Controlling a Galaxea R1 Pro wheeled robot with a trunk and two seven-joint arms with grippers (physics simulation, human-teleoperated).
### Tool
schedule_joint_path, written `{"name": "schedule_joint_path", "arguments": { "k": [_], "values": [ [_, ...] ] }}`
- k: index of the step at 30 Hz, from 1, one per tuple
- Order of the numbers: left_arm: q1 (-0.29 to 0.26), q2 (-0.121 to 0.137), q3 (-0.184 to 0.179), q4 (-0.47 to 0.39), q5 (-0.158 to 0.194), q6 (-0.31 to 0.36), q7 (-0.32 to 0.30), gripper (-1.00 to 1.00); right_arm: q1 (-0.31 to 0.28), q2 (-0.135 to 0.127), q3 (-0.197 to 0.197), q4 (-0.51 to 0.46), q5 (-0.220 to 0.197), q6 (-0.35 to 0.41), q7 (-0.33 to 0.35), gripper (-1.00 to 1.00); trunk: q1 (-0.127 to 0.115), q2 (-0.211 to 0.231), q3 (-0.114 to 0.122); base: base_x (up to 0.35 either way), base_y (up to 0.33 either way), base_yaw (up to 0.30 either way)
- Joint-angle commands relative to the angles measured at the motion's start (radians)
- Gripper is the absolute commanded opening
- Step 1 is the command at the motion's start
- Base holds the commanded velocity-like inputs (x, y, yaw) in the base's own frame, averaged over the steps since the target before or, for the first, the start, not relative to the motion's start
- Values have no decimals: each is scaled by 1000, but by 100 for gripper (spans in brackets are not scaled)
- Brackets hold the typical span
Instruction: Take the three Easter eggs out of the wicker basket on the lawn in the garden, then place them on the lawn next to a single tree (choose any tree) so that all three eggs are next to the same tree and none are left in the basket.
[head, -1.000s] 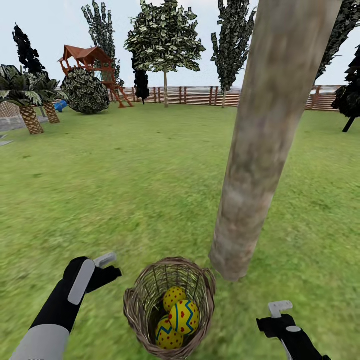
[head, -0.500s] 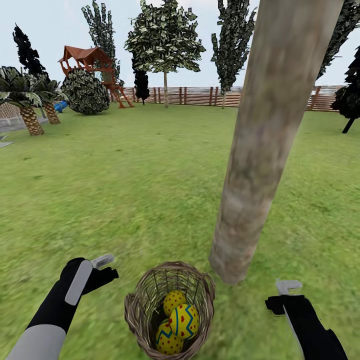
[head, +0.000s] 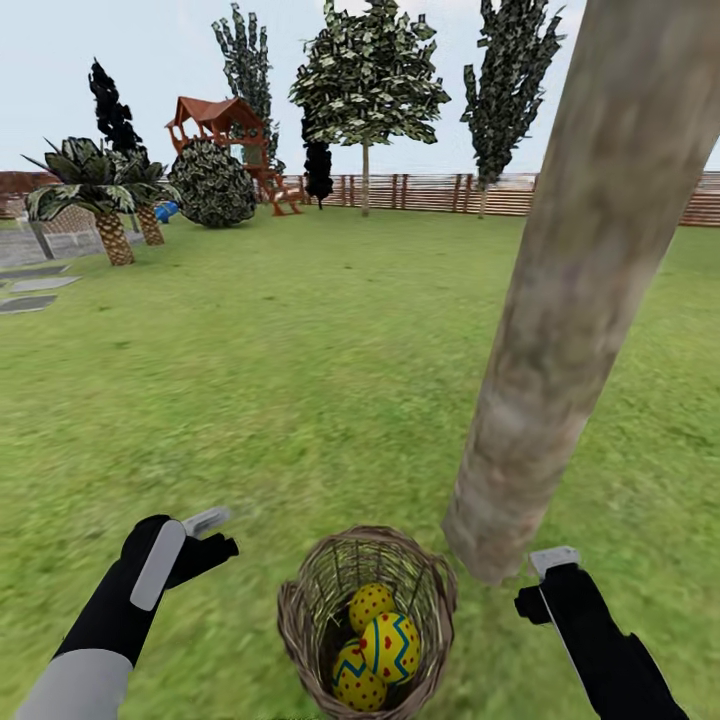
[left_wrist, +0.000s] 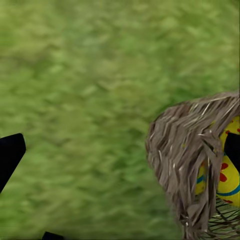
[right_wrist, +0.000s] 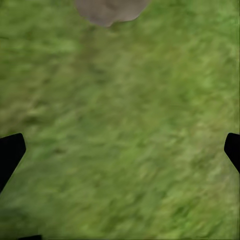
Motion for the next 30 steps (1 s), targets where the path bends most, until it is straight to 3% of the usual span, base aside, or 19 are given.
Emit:
{"name": "schedule_joint_path", "arguments": {
  "k": [1, 6, 9, 16, 22, 27, 30],
  "values": [
    [-1, 0, 0, 0, 11, 2, 9, 100, 1, 6, 6, 1, 11, 5, 10, 100, 0, 0, -1, 0, 0, 292],
    [-1, 0, 0, 0, 10, 2, 9, 100, 2, 48, 15, 3, 15, 5, 9, 100, 0, 0, -1, 0, 0, 292],
    [-1, 0, 0, 0, 11, 1, 9, 100, 4, 59, 36, 4, 16, 4, 9, 100, 0, 0, -1, 0, 0, 292],
    [-1, -1, 0, 1, 11, 0, 9, 100, 5, 63, 62, 0, 13, 4, 9, 100, 0, 0, -1, 0, 0, 282],
    [-1, -3, 0, 1, 11, 0, 9, 100, 5, 63, 63, -1, 10, 4, 16, 100, 0, 0, -1, 0, 0, 50],
    [-1, -4, 0, 0, 10, -1, 9, 100, 6, 62, 64, 2, 16, 1, 153, 100, 0, 0, -2, 0, 0, 24],
    [-1, -5, 0, 0, 10, -1, 9, 100, 7, 62, 68, 5, 18, 0, 186, 100, 0, 0, -5, 0, 0, 139]
  ]
}}
